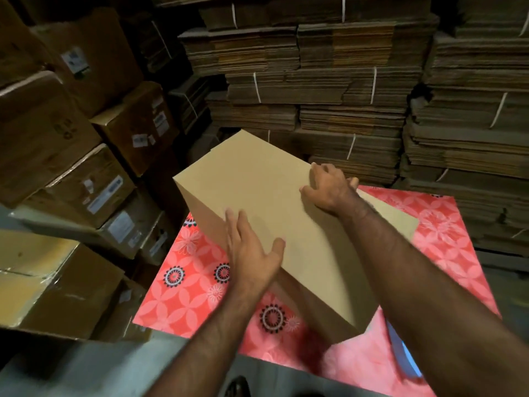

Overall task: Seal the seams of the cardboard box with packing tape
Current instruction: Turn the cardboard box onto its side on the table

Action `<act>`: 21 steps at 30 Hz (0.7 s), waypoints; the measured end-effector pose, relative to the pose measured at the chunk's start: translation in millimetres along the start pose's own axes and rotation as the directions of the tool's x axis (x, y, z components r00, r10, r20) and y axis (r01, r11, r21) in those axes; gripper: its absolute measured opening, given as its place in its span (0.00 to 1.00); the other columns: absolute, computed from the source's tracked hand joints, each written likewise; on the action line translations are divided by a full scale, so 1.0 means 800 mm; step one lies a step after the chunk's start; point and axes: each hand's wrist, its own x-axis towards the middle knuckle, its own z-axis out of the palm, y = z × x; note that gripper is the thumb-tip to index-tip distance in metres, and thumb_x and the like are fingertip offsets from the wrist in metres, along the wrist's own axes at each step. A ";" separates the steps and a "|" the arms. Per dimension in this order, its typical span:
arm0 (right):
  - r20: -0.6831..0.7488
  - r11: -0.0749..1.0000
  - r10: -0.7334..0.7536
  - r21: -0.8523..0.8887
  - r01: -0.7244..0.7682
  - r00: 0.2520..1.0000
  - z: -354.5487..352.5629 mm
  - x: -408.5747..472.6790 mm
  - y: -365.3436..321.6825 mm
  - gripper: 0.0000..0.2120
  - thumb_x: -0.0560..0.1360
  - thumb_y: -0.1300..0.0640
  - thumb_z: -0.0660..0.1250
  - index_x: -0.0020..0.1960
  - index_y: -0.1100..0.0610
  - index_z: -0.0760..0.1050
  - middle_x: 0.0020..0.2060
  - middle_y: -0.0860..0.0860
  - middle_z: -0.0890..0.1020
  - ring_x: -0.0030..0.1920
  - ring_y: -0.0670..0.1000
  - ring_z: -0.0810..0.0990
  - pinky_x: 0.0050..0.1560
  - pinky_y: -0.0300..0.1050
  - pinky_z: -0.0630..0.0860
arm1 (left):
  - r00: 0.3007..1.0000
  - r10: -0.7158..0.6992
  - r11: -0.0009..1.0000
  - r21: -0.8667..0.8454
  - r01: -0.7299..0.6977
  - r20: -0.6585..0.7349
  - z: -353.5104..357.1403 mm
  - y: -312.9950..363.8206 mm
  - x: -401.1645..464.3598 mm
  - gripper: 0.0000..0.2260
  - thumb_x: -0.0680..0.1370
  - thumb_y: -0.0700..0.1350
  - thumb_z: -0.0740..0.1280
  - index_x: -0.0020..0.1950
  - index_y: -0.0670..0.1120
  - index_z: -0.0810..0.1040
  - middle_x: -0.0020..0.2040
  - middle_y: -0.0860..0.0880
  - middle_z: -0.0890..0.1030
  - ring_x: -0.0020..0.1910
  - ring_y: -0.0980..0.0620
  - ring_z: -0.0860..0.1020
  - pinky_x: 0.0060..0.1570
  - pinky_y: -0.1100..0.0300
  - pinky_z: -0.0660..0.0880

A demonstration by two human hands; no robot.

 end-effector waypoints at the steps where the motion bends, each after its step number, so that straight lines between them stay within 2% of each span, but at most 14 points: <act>1: -0.037 1.000 0.029 0.011 -0.028 0.999 0.003 -0.010 -0.006 0.34 0.78 0.41 0.64 0.79 0.50 0.58 0.78 0.55 0.60 0.77 0.57 0.58 0.73 0.65 0.54 | 0.999 0.050 0.996 0.072 -0.050 0.009 -0.013 -0.007 0.030 0.42 0.72 0.58 0.64 0.80 0.41 0.55 0.82 0.41 0.48 0.81 0.45 0.48 0.78 0.52 0.50; 4: -0.136 0.980 0.194 0.061 -0.187 0.972 0.013 -0.053 -0.013 0.34 0.75 0.38 0.64 0.77 0.49 0.61 0.79 0.53 0.58 0.78 0.56 0.56 0.71 0.65 0.55 | 0.981 0.187 0.950 0.244 -0.192 0.047 -0.048 -0.011 0.132 0.31 0.75 0.57 0.63 0.75 0.43 0.67 0.77 0.40 0.65 0.76 0.41 0.62 0.74 0.47 0.61; 6: -0.155 0.929 0.370 0.048 -0.367 0.916 0.021 -0.080 -0.010 0.37 0.73 0.33 0.62 0.77 0.48 0.61 0.79 0.52 0.58 0.78 0.56 0.55 0.70 0.67 0.56 | 0.963 0.244 0.869 0.414 -0.271 0.117 -0.063 -0.008 0.198 0.26 0.77 0.57 0.63 0.73 0.46 0.69 0.74 0.42 0.69 0.73 0.42 0.66 0.70 0.45 0.64; 9: -0.139 0.810 0.584 0.042 -0.584 0.800 0.034 -0.109 -0.010 0.43 0.72 0.27 0.59 0.79 0.48 0.55 0.80 0.51 0.56 0.78 0.60 0.53 0.68 0.74 0.56 | 0.976 0.124 0.753 0.624 -0.210 0.179 -0.084 -0.021 0.278 0.26 0.78 0.59 0.62 0.74 0.50 0.68 0.74 0.40 0.68 0.72 0.39 0.66 0.69 0.40 0.64; 11: -0.130 0.758 0.650 0.049 -0.650 0.749 0.040 -0.121 -0.009 0.44 0.72 0.25 0.55 0.80 0.47 0.52 0.80 0.51 0.53 0.79 0.62 0.49 0.65 0.81 0.53 | 0.979 0.019 0.728 0.668 -0.153 0.204 -0.093 -0.033 0.308 0.27 0.79 0.63 0.61 0.75 0.53 0.66 0.76 0.38 0.62 0.75 0.35 0.60 0.70 0.31 0.58; 13: -0.118 0.750 0.661 0.066 -0.659 0.741 0.044 -0.124 -0.006 0.44 0.72 0.25 0.53 0.81 0.47 0.51 0.81 0.50 0.50 0.79 0.63 0.46 0.63 0.83 0.52 | 0.964 -0.041 0.753 0.642 -0.143 0.263 -0.096 -0.042 0.319 0.30 0.79 0.66 0.60 0.78 0.58 0.61 0.78 0.37 0.58 0.76 0.32 0.57 0.69 0.27 0.55; 15: -0.124 0.763 0.645 0.062 -0.643 0.754 0.042 -0.120 0.002 0.44 0.72 0.24 0.52 0.80 0.46 0.51 0.81 0.48 0.50 0.79 0.62 0.45 0.63 0.82 0.54 | 0.955 -0.046 0.770 0.619 -0.154 0.294 -0.099 -0.047 0.315 0.31 0.78 0.68 0.59 0.79 0.61 0.57 0.77 0.36 0.59 0.74 0.31 0.60 0.68 0.28 0.57; 21: -0.132 0.870 0.485 -0.022 -0.492 0.864 0.020 -0.113 0.049 0.42 0.71 0.23 0.52 0.79 0.43 0.54 0.80 0.45 0.51 0.80 0.57 0.47 0.65 0.81 0.53 | 0.958 -0.097 0.781 0.617 -0.094 0.269 -0.114 -0.057 0.247 0.32 0.76 0.70 0.60 0.76 0.57 0.60 0.72 0.36 0.61 0.70 0.32 0.63 0.63 0.32 0.66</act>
